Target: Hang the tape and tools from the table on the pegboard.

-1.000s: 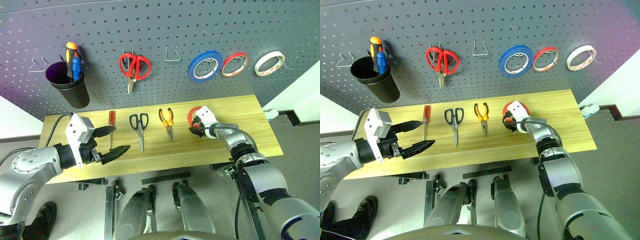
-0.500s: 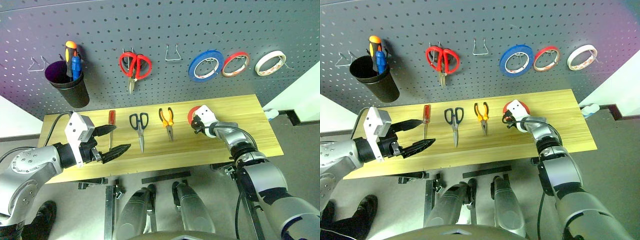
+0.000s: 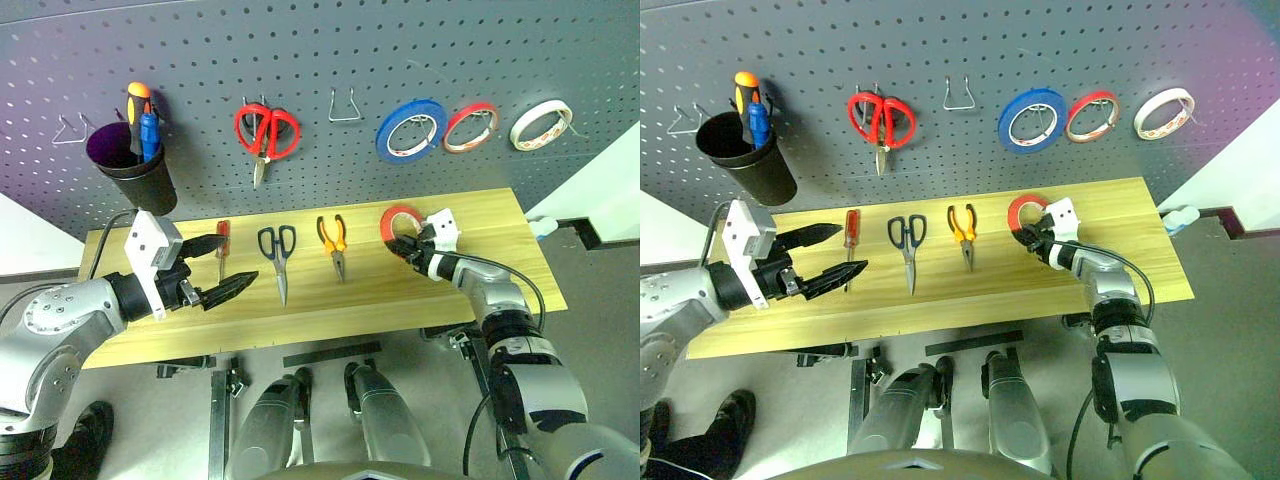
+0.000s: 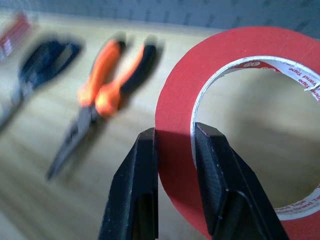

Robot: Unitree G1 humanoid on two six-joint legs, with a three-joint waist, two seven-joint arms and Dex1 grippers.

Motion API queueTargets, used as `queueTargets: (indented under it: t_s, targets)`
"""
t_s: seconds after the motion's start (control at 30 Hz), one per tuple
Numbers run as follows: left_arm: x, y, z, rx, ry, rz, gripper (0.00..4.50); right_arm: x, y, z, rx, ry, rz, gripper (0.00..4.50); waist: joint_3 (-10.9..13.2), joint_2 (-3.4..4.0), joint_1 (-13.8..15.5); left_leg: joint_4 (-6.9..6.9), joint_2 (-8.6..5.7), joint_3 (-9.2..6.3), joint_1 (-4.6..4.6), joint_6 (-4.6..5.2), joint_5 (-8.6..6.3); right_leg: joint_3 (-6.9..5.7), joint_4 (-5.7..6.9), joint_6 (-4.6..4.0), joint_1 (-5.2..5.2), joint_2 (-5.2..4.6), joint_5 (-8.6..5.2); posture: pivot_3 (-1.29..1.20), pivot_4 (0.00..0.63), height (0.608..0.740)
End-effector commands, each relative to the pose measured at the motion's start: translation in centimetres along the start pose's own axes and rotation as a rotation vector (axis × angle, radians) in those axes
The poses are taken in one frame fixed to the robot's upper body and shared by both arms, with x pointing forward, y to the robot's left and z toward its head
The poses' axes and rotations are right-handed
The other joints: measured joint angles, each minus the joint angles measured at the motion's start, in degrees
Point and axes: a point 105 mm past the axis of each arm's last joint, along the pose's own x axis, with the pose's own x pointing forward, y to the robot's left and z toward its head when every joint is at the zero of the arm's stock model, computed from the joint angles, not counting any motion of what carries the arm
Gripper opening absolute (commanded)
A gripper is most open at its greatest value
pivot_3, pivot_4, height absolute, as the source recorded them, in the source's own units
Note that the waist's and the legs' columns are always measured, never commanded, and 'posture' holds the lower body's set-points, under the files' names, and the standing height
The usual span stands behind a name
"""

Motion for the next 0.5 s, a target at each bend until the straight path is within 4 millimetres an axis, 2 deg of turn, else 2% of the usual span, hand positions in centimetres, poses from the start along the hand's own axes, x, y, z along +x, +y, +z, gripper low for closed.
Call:
queueTargets:
  t_s: [0.03,0.1,0.17,0.23,0.3,0.5]
  targets:
    - [0.3,0.2,0.8,0.047,-0.033,-0.015,4.50,-1.2,-0.1,2.0,0.083,-0.105,0.002,0.69,-0.02,-0.01,0.00,0.00,0.00,-0.01,0.00,-0.02,0.01,-0.01,0.01,-0.01,-0.01,0.00,0.01,-0.17,0.236,0.729]
    - [0.6,0.5,1.0,0.053,-0.041,-0.022,4.50,-1.9,-0.2,3.3,0.068,-0.240,-0.024,0.69,-0.09,-0.03,-0.01,-0.01,0.00,0.00,0.00,-0.10,0.06,-0.02,0.02,-0.02,-0.01,0.00,0.01,-0.18,0.225,0.729]
    - [1.0,0.8,1.1,0.062,-0.047,-0.028,4.50,-2.3,-0.2,3.2,0.076,-0.240,-0.036,0.69,-0.12,-0.04,-0.07,-0.01,0.00,0.00,0.00,-0.39,0.24,-0.02,0.01,-0.01,-0.01,0.00,0.01,-0.20,0.212,0.729]
    - [1.4,0.9,1.3,0.068,-0.052,-0.039,4.50,-2.7,-0.2,2.8,0.007,-0.224,-0.055,0.69,-0.26,-0.07,-0.17,0.00,0.00,0.02,0.00,-0.40,0.25,-0.02,0.03,-0.01,-0.01,0.00,0.02,-0.21,0.203,0.729]
    - [1.7,1.1,1.4,0.077,-0.058,-0.047,4.50,-3.2,-0.3,2.5,0.056,-0.231,-0.032,0.69,-0.42,-0.06,-0.43,0.02,0.00,0.03,0.00,-0.42,0.26,-0.02,0.03,-0.02,-0.01,0.00,0.03,-0.22,0.189,0.729]
    - [2.3,1.3,2.2,0.102,-0.083,-0.070,4.50,-6.2,-2.8,3.9,0.068,-0.349,-0.140,0.69,-1.13,-0.08,-1.25,0.05,-0.01,0.03,0.00,-0.46,0.29,-0.04,0.07,-0.02,-0.01,0.00,0.04,-0.25,0.167,0.729]
